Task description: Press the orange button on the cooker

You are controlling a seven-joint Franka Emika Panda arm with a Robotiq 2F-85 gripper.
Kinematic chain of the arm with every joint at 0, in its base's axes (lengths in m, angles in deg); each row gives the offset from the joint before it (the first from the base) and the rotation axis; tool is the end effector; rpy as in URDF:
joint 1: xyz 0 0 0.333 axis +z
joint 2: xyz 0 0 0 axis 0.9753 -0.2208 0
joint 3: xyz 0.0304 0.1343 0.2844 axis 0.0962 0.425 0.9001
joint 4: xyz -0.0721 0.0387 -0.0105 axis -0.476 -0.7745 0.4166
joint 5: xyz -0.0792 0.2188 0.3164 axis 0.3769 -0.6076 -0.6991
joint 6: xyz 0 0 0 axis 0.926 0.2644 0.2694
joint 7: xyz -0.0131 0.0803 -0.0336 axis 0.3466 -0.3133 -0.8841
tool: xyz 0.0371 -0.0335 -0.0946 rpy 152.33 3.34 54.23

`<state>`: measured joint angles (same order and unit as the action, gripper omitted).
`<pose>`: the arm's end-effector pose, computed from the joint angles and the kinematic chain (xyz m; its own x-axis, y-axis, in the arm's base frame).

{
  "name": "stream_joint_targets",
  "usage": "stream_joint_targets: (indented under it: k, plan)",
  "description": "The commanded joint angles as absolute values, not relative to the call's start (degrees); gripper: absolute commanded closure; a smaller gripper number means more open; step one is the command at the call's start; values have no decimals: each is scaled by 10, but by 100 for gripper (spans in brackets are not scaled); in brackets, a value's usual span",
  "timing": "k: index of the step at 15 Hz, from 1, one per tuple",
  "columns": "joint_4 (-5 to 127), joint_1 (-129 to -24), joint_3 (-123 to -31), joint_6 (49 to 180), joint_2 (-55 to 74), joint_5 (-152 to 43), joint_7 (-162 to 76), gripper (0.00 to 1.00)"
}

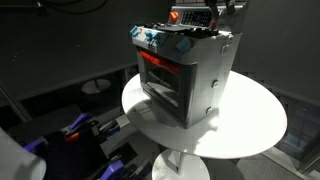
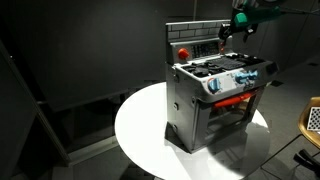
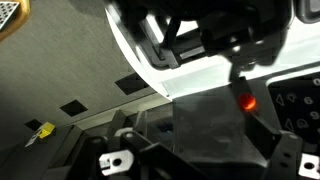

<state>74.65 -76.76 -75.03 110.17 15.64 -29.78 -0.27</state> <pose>0.6293 -0.0281 0.4517 0.7767 -0.4628 0.4273 -0.5701 -0.8050 0.1643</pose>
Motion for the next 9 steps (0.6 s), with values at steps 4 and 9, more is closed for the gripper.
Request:
stream_joint_targets:
  k: [4,9]
  plan:
    - [736,-760,-758,1079,160,-319,-24,0]
    - [760,-764,-751,1040,197,-380,-81,0]
